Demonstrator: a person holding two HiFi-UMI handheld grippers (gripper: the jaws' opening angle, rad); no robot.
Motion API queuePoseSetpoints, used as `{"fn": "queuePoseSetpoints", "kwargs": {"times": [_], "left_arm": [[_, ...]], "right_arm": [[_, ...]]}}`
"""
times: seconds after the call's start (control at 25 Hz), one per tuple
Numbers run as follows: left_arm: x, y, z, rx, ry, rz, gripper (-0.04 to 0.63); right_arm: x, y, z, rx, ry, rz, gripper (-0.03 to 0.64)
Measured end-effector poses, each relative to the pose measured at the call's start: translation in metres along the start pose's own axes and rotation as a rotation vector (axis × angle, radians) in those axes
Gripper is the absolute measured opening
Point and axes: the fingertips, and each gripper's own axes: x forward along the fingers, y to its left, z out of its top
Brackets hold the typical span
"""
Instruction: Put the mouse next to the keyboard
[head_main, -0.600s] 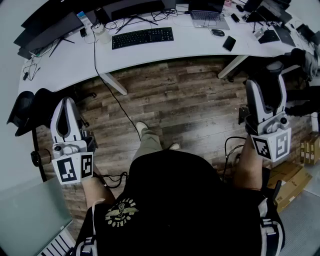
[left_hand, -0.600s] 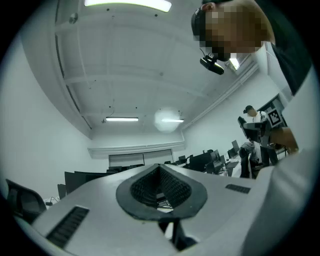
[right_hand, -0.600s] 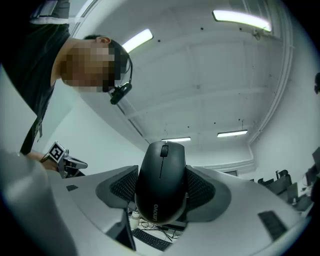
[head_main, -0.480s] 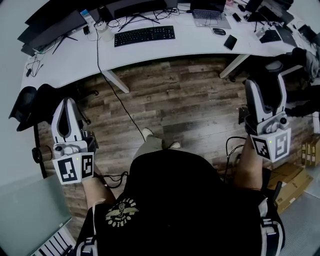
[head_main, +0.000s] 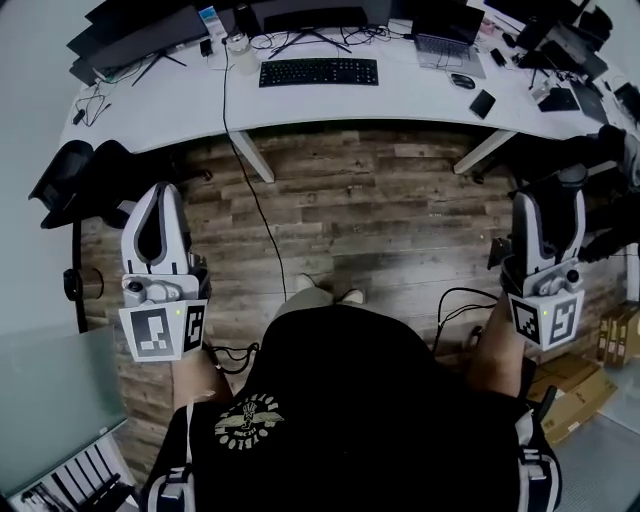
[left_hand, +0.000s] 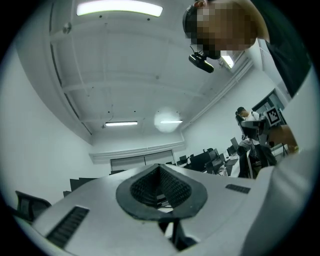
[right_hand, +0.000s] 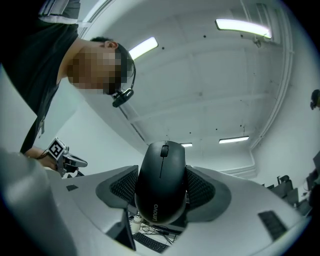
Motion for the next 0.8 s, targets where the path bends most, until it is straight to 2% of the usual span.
{"fn": "queuePoseSetpoints", "kwargs": {"times": [0.2, 0.48, 0.8], "left_arm": [[-0.002, 0.029, -0.010, -0.010, 0.003, 0.005, 0.002], [0.001, 0.077, -0.018, -0.023, -0.036, 0.002, 0.002], [0.010, 0.121, -0.038, -0.034, -0.044, -0.027, 0.002]], "right_arm": [[0.012, 0.017, -0.001, -0.004, -0.004, -0.016, 0.296], [0.033, 0.044, 0.004, -0.043, -0.022, -0.055, 0.295], [0.060, 0.078, 0.003, -0.068, -0.017, -0.093, 0.295]]}}
